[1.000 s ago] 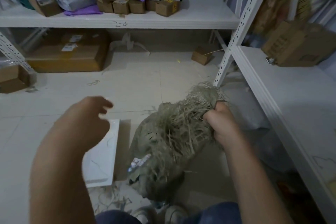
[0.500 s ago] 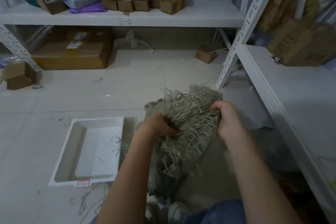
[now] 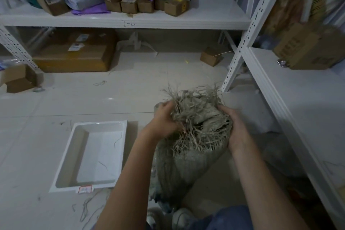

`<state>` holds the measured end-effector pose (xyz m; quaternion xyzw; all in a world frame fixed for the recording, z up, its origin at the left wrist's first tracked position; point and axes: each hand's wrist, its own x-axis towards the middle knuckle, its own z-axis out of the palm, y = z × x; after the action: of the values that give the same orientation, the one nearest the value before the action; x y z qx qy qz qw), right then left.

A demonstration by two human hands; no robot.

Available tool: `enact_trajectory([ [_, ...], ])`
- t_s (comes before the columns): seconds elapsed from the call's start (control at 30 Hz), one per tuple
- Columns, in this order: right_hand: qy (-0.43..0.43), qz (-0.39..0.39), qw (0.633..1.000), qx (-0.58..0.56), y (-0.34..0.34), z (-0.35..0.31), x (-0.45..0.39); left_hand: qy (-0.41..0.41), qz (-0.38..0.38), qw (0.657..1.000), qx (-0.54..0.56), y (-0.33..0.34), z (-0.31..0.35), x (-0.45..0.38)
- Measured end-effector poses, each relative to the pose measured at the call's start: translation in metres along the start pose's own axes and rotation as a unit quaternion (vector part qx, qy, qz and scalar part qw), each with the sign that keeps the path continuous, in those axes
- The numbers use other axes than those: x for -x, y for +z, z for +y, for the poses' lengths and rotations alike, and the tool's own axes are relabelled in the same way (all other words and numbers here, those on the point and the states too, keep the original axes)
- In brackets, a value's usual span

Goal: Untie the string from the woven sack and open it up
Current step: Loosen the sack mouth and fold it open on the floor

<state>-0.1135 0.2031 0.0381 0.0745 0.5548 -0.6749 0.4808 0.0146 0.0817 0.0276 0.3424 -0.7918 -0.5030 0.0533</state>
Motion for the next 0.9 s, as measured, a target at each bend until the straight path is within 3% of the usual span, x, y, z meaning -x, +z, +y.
enact_trajectory([
  [0.07, 0.006, 0.011, 0.998, 0.055, 0.005, -0.002, 0.0, -0.02, 0.042, 0.996, -0.076, 0.008, -0.004, -0.004],
  [0.13, -0.074, 0.085, 0.98, 0.163, 0.008, -0.005, -0.001, -0.068, 0.079, 0.99, -0.093, 0.009, 0.0, -0.001],
  [0.17, -0.163, 0.167, 0.943, 0.238, 0.005, -0.008, -0.001, -0.077, 0.1, 0.988, -0.093, 0.008, 0.001, 0.0],
  [0.23, -0.395, 0.323, 0.792, 0.336, 0.001, -0.017, 0.012, -0.077, 0.121, 0.986, -0.087, 0.004, -0.001, 0.0],
  [0.27, -0.468, 0.315, 0.753, 0.339, 0.006, -0.019, 0.026, -0.077, 0.129, 0.985, -0.085, 0.002, -0.002, 0.0],
  [0.3, -0.493, 0.276, 0.747, 0.35, 0.014, -0.017, 0.04, -0.073, 0.14, 0.984, -0.087, 0.001, -0.002, 0.001],
  [0.37, -0.409, 0.19, 0.744, 0.494, 0.032, -0.005, 0.049, -0.07, 0.149, 0.983, -0.077, 0.001, -0.002, 0.001],
  [0.47, -0.238, 0.098, 0.625, 0.737, 0.048, 0.026, 0.03, -0.066, 0.166, 0.982, -0.064, -0.003, 0.0, 0.002],
  [0.53, -0.223, 0.091, 0.598, 0.765, 0.05, 0.03, 0.016, -0.053, 0.174, 0.981, -0.064, -0.007, -0.003, 0.003],
  [0.6, -0.227, 0.062, 0.631, 0.74, 0.042, 0.027, 0.005, -0.05, 0.176, 0.982, -0.053, -0.013, -0.005, 0.004],
  [0.73, -0.181, -0.045, 0.838, 0.513, 0.016, 0.022, -0.012, -0.036, 0.135, 0.987, -0.083, -0.021, -0.011, 0.006],
  [0.8, -0.127, -0.056, 0.924, 0.357, 0.006, 0.02, -0.016, -0.034, 0.083, 0.98, -0.179, -0.023, -0.021, 0.009],
  [0.9, -0.088, -0.056, 0.968, 0.229, -0.013, 0.015, -0.028, -0.061, 0.046, 0.921, -0.381, -0.026, -0.048, 0.008],
])
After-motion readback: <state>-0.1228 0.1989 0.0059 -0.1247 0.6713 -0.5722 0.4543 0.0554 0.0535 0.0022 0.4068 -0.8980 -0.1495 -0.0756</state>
